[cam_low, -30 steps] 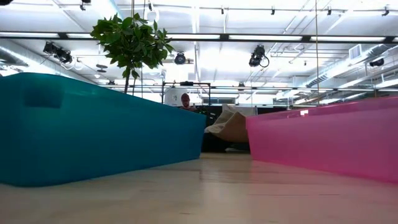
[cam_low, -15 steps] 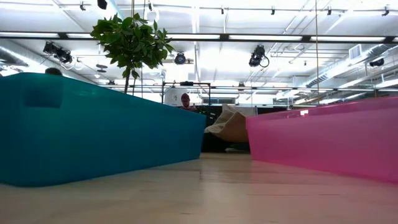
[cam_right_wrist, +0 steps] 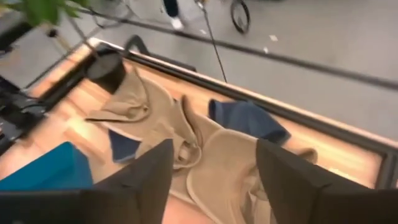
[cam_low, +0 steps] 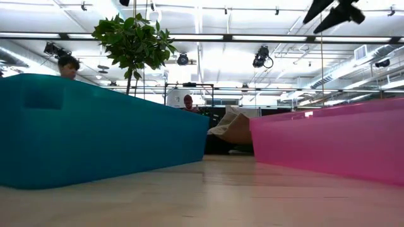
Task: Pick & Place hat
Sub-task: Put the brown cap into the blue bin
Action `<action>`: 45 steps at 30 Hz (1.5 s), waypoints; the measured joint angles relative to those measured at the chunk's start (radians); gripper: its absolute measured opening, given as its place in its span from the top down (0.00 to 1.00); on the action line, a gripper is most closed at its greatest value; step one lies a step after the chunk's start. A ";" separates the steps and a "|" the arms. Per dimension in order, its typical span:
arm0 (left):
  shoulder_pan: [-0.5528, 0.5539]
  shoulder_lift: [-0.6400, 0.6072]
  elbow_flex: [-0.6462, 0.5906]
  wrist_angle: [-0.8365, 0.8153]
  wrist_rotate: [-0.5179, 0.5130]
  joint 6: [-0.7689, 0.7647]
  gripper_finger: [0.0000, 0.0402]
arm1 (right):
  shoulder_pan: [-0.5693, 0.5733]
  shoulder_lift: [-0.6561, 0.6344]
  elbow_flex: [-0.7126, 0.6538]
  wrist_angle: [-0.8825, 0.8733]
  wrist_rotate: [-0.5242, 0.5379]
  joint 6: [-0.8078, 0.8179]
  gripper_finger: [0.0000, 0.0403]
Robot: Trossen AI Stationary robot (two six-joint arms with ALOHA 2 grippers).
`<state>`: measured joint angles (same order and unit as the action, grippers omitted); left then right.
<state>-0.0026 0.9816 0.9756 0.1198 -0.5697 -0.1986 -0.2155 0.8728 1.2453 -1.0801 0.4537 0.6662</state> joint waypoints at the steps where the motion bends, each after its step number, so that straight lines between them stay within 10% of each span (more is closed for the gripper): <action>1: 0.000 0.003 0.000 0.001 0.007 0.000 0.99 | -0.030 0.019 0.000 0.000 -0.016 0.001 0.37; 20: -0.001 0.014 0.000 -0.023 0.051 0.001 0.99 | -0.273 0.211 0.000 0.250 -0.118 -0.182 0.36; 36: -0.001 0.014 0.000 -0.078 0.052 0.010 0.99 | -0.536 0.413 0.000 0.001 -0.290 0.065 0.02; 45: -0.001 0.014 0.000 -0.089 0.051 0.007 0.99 | -0.656 0.488 -0.094 0.048 -0.361 0.092 0.07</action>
<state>-0.0032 0.9955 0.9760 0.0311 -0.5182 -0.1913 -0.8718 1.3611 1.1518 -1.0319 0.0923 0.7582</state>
